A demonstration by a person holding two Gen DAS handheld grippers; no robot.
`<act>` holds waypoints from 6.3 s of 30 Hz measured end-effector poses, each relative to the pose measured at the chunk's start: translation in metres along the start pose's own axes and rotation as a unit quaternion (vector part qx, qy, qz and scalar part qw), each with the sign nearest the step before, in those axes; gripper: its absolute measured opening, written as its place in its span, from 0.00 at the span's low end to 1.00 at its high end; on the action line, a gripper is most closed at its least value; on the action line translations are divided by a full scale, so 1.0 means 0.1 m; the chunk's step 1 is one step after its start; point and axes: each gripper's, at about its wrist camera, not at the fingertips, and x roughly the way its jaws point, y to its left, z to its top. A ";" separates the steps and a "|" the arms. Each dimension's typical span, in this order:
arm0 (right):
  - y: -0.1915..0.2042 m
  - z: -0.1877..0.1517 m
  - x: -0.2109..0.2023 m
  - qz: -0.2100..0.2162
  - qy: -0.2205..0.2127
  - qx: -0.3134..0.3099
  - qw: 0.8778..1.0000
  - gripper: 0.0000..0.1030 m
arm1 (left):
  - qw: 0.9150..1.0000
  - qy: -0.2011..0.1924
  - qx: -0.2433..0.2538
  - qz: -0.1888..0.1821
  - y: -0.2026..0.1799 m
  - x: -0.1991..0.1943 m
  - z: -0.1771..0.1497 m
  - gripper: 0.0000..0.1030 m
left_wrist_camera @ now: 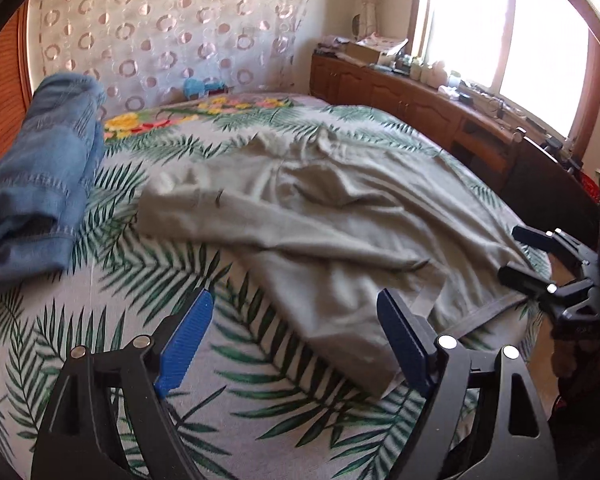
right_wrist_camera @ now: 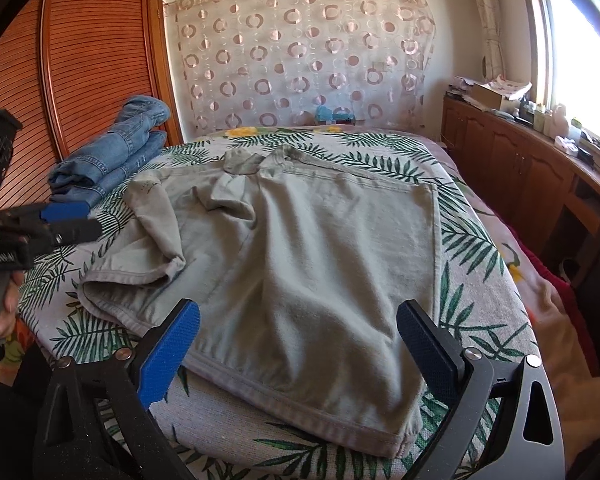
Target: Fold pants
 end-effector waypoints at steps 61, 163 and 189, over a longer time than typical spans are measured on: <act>0.18 0.36 -0.32 0.084 -0.055 -0.047 0.994 0.06 | 0.999 -0.047 0.006 -0.002 -0.21 -0.15 0.04 0.83; 0.20 0.92 0.68 0.073 0.037 -0.039 0.996 0.40 | 0.992 -0.119 -0.024 0.041 -0.09 -0.20 0.15 0.83; 0.48 1.22 1.36 0.087 0.058 -0.073 0.992 0.03 | 0.993 -0.108 -0.031 0.047 -0.03 -0.07 0.06 0.83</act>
